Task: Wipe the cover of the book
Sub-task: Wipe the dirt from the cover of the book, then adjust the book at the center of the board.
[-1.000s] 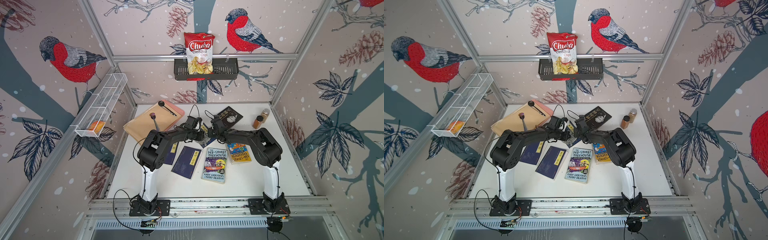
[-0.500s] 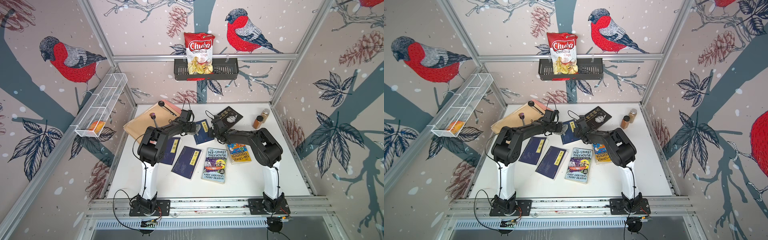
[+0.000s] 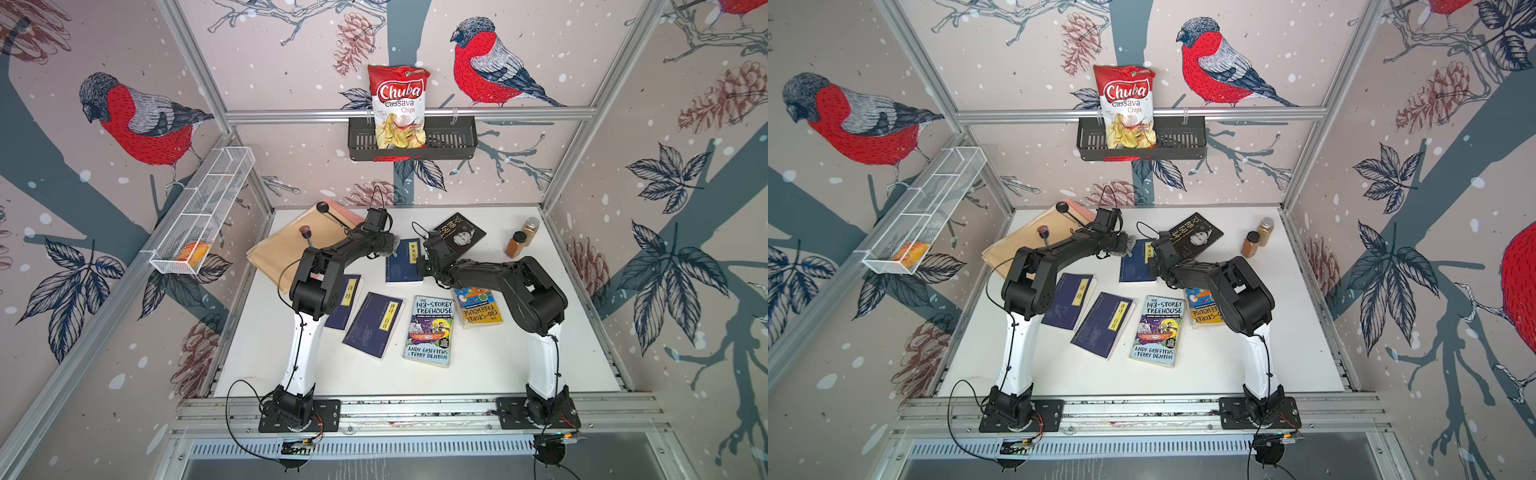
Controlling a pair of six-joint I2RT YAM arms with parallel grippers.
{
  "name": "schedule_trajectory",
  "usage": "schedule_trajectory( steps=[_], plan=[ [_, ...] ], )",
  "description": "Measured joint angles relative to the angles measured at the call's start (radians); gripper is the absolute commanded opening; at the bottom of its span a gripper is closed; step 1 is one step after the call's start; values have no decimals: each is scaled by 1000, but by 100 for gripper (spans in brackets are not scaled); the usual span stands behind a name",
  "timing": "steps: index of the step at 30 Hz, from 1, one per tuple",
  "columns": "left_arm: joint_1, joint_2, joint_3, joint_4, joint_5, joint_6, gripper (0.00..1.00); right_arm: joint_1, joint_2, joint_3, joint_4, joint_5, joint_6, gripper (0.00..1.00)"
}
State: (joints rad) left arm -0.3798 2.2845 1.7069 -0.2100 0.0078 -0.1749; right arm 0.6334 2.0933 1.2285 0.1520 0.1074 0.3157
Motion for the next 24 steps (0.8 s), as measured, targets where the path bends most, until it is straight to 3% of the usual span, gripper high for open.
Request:
schedule_trajectory(
  steps=[10,17,24],
  plan=[
    [-59,-130,-194,19,5,25,0,4,12,16,-10,-7,1,9],
    [-75,-135,-195,10,-9,25,0,26,19,32,-18,0,5,8],
    [-60,-161,-203,-35,-2,24,0,66,24,52,-22,-91,24,9]
  ],
)
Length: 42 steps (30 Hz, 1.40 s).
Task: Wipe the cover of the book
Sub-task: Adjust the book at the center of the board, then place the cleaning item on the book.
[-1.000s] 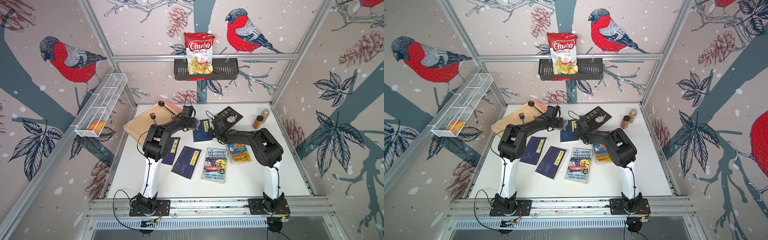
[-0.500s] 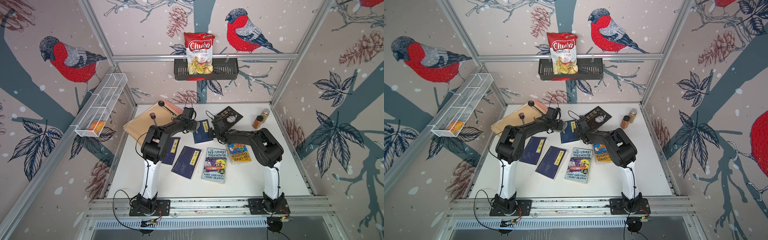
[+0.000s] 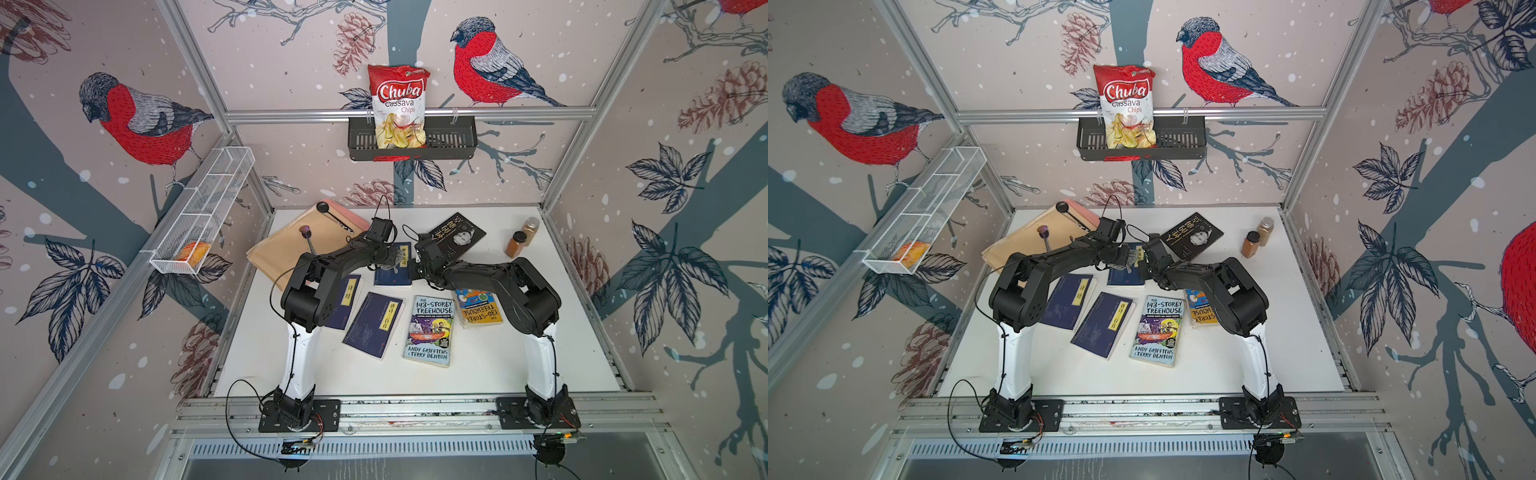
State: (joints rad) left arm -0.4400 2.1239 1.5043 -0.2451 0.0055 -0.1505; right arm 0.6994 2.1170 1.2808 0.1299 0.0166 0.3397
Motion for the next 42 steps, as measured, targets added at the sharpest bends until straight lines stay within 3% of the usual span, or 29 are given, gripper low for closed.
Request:
schedule_trajectory(
  steps=[4,7,11,16,17,22,25,35,42],
  plan=[
    [10,-28,-21,-13,10,0,0,8,-16,-15,-8,-55,1,17],
    [11,-50,-29,-14,20,0,0,-12,-66,-62,-39,-95,4,29],
    [12,-66,-33,-11,21,-4,0,-107,-155,-126,-84,-106,11,42],
    [13,-47,-19,-12,25,-4,0,-224,-214,-135,-103,-113,26,48],
    [13,-43,-19,-14,25,-5,5,-237,-219,-137,-108,-113,25,49],
    [13,-59,-35,-20,44,-4,49,-291,-231,-144,-122,-116,26,53],
    [13,-90,-40,-20,51,-7,60,-346,-227,-131,-144,-116,31,55],
    [5,-174,-16,-19,112,-8,64,-459,-166,-80,-154,-119,60,57],
    [-14,-140,91,-18,161,-10,67,-484,-145,-68,-153,-119,77,57]
  ],
)
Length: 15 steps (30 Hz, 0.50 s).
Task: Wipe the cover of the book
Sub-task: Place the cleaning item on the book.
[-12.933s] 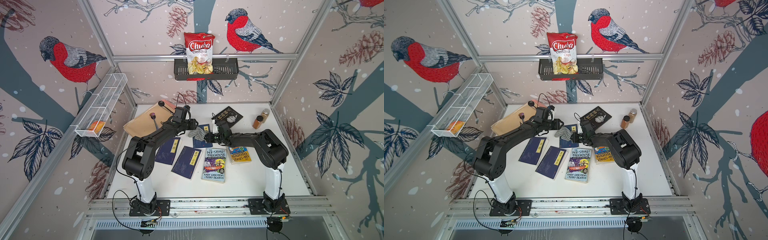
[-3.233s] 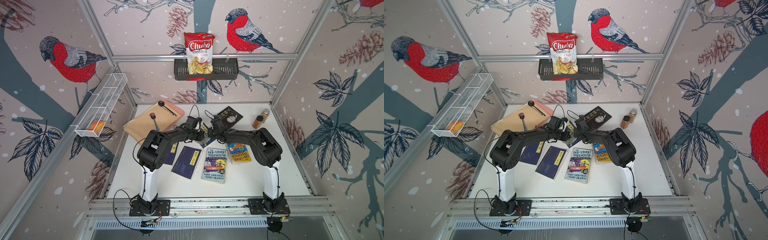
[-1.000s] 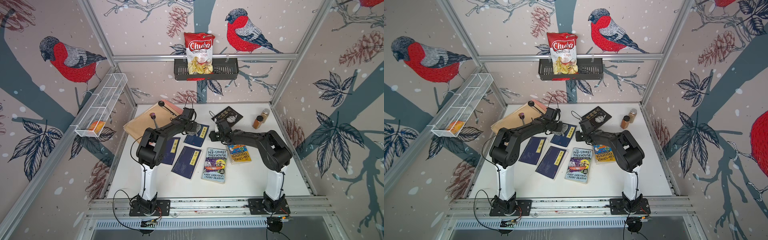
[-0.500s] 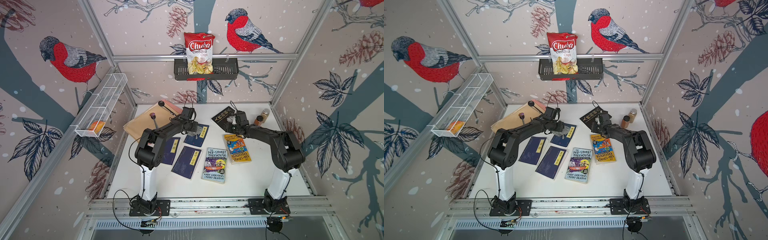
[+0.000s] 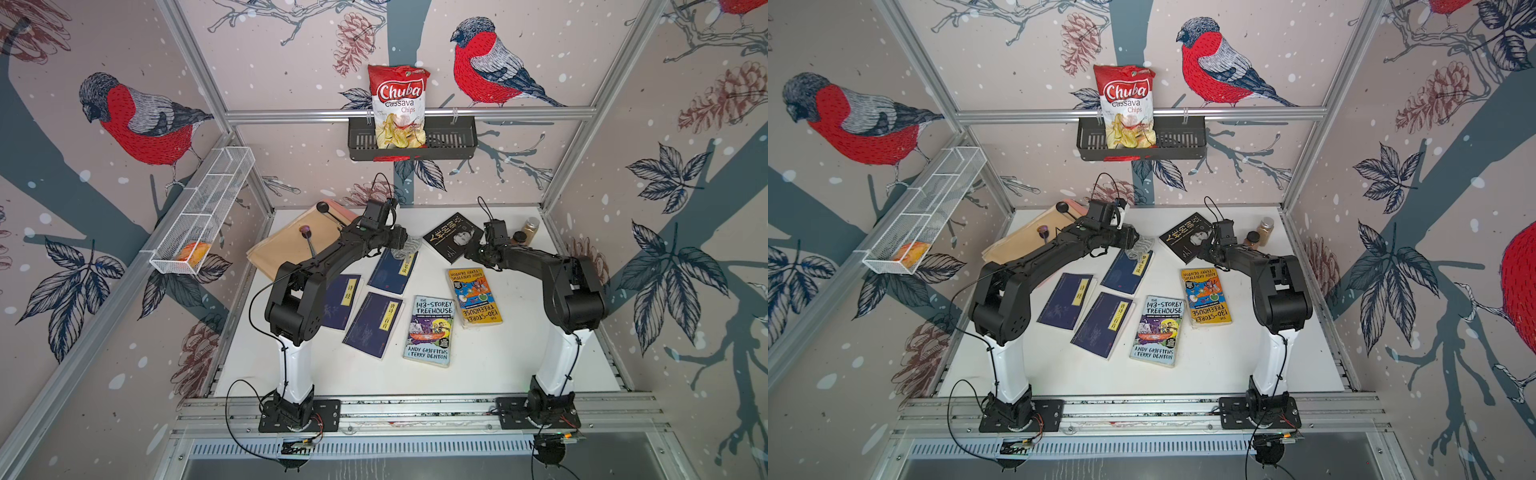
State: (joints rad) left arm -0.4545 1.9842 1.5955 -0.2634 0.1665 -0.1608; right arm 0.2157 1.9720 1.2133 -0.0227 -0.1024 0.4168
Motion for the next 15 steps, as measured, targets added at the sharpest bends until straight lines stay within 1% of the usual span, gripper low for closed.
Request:
schedule_trajectory(
  steps=[4,7,9,12,15],
  plan=[
    [-7,31,26,-72,-11,0,68,2,0,-4,0,-1,-4,57],
    [-10,20,-12,-108,-11,3,68,14,-22,-24,7,-1,-24,57],
    [-10,1,-50,-119,-3,3,68,40,-53,-38,12,-9,-36,57],
    [-10,-19,-83,-116,25,3,68,96,-100,-52,48,-69,-51,59],
    [-10,-27,-105,-103,53,3,67,149,-121,-66,112,-172,-50,62]
  ],
)
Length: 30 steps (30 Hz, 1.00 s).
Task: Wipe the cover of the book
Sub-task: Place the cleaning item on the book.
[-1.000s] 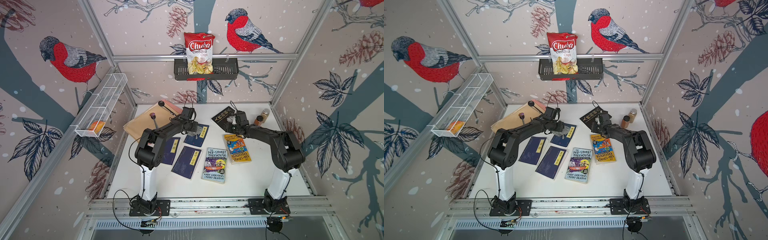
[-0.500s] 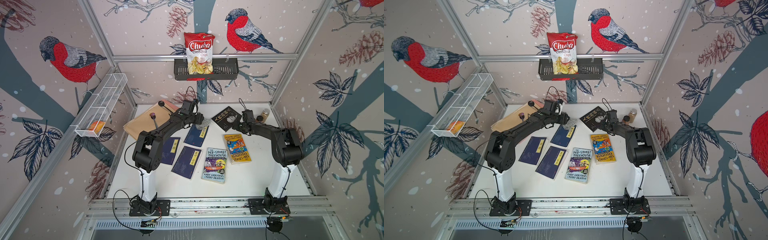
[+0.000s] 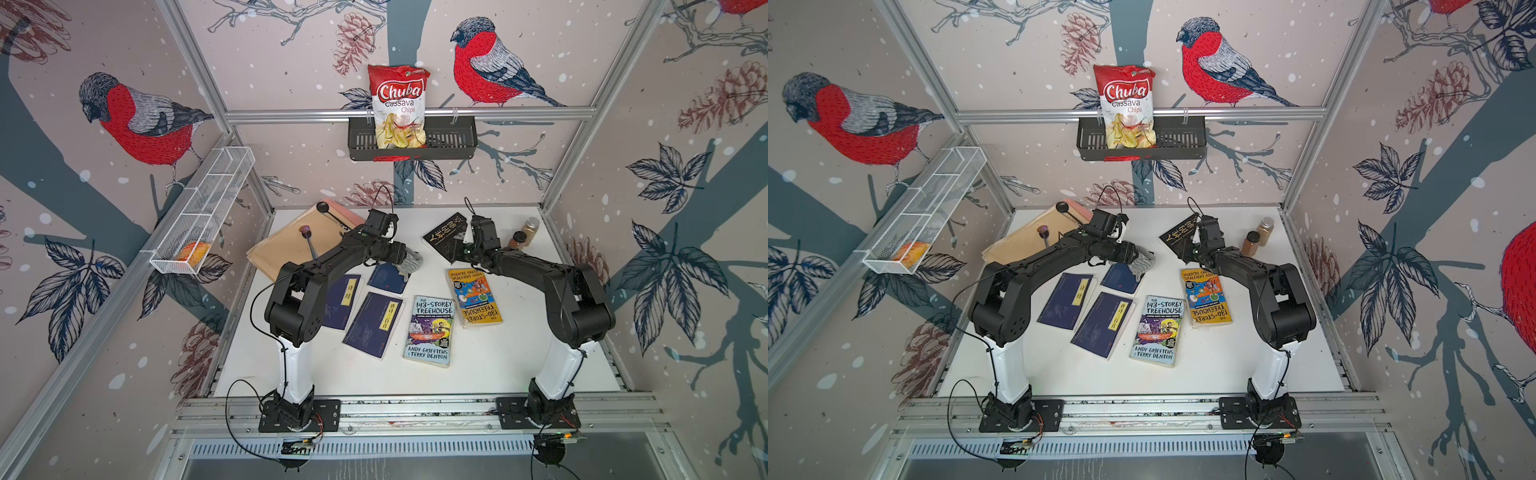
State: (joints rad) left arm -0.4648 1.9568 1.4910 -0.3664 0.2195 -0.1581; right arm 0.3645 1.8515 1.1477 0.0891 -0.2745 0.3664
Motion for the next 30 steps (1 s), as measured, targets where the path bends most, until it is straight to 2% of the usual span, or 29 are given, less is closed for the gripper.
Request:
schedule_trajectory(
  steps=[5,11,14,16,22,24,30],
  plan=[
    [3,-31,-43,34,45,-2,66,52,24,-1,95,-150,29,61],
    [32,-99,-113,94,117,-20,66,102,84,18,151,-274,55,61],
    [53,-127,-156,129,160,-27,65,121,110,27,176,-320,67,56],
    [64,-142,-180,148,181,-34,65,129,121,29,193,-353,84,49],
    [84,-175,-222,191,227,-53,65,138,122,16,266,-428,136,10],
    [87,-180,-229,206,242,-56,65,140,117,13,271,-439,137,1],
    [103,-201,-250,232,261,-80,65,144,65,-16,266,-429,133,0]
  ],
)
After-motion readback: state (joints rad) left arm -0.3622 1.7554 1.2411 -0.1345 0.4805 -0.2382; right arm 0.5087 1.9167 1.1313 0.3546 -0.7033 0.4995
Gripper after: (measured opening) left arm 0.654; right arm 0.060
